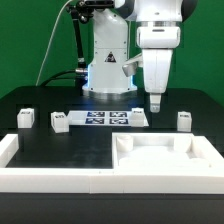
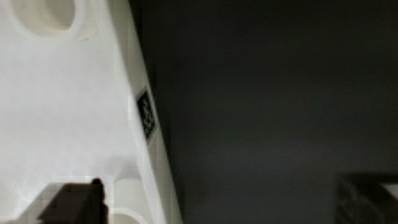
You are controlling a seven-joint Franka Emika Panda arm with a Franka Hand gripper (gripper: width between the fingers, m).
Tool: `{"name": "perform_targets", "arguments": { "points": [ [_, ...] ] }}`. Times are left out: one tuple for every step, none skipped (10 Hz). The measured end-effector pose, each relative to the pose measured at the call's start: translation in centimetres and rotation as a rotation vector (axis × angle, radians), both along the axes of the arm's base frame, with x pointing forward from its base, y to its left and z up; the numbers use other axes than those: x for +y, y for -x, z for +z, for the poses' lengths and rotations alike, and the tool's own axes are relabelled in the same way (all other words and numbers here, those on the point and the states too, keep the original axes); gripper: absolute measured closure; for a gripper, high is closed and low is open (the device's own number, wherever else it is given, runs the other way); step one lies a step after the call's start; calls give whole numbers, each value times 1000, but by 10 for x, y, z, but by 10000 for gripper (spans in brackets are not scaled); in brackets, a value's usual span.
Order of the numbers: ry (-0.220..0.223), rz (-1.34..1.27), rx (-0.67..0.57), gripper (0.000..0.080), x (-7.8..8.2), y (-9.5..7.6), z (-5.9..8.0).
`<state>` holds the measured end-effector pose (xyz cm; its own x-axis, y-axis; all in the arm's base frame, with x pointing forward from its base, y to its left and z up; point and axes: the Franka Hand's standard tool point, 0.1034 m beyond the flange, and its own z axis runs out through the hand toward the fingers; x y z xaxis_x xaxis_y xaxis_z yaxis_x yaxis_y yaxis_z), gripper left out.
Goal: Assemble one leg
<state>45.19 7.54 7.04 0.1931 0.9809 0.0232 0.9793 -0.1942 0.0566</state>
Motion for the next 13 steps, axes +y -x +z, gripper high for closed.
{"name": "perform_targets", "arguments": {
  "points": [
    [-9,-120,2,150,1,0,0],
    [-14,-200,4,150,1,0,0],
    [-26,-307,7,150,1,2,-1],
    [-40,-470,20,150,4,8,-4],
    [-48,-597,29,150,9,12,-4],
    [-58,-725,38,150,15,15,-5],
    [-69,-864,50,150,23,18,-6],
    [-78,-976,60,150,30,20,-7],
    [-86,-1099,73,150,36,23,-8],
    [-91,-1158,81,150,40,25,-11],
    [-101,-1233,85,150,43,25,-13],
    [-105,-1276,89,150,44,25,-13],
    [-114,-1393,99,150,44,25,-13]
  ]
}}
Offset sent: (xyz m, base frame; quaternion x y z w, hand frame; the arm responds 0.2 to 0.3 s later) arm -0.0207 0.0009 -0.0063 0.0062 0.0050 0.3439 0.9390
